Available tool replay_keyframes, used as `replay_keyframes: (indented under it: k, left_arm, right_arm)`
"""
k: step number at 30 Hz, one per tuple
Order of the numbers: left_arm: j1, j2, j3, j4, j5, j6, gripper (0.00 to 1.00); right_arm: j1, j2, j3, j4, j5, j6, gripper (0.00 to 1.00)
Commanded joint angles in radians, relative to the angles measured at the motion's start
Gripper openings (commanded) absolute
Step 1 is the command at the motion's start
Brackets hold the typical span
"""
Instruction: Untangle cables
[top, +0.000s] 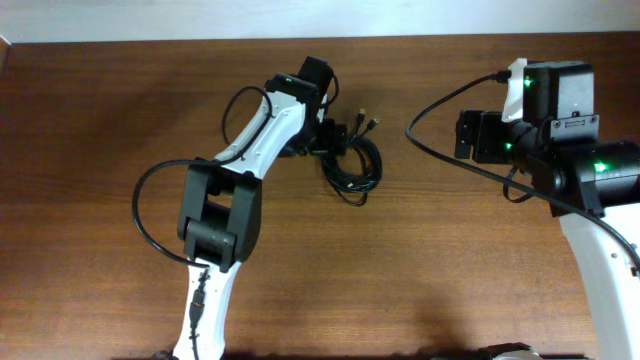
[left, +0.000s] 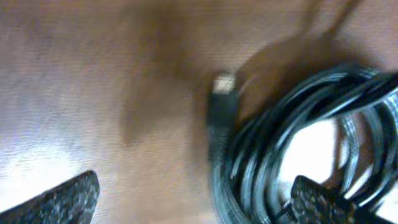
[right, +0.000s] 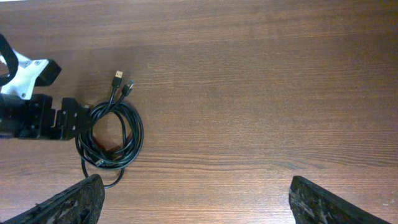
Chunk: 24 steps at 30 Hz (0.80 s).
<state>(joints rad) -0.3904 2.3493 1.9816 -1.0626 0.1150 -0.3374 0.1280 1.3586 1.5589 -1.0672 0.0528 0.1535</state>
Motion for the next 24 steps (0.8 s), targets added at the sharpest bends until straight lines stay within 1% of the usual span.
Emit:
replay_keyframes:
  k: [1, 4, 6, 8, 11, 15, 24]
  left_arm:
    - [0.011, 0.003, 0.024, -0.055, -0.025, -0.007, 0.99]
    - [0.005, 0.003, 0.024, -0.117, -0.011, -0.045, 1.00]
    - [0.004, 0.003, 0.024, -0.124, -0.015, -0.077, 0.99]
    - [0.004, 0.003, 0.024, -0.116, -0.086, -0.155, 0.99]
    - [0.004, 0.003, 0.024, -0.098, -0.104, -0.190, 0.99]
    - [0.004, 0.003, 0.024, -0.084, -0.104, -0.209, 0.99]
    - [0.004, 0.003, 0.015, -0.102, -0.114, -0.208, 0.99]
  right_arm:
    - [0.010, 0.009, 0.017, 0.002, 0.012, 0.001, 0.94]
    - [0.010, 0.028, 0.017, 0.002, 0.012, 0.002, 0.94]
    - [0.010, 0.040, 0.017, 0.000, 0.011, 0.002, 0.94]
    - [0.010, 0.055, 0.017, 0.000, 0.011, 0.002, 0.94]
    - [0.010, 0.058, 0.017, 0.000, 0.011, 0.002, 0.94]
    - [0.010, 0.058, 0.017, 0.000, 0.011, 0.002, 0.94]
    - [0.010, 0.058, 0.017, 0.000, 0.012, 0.002, 0.94]
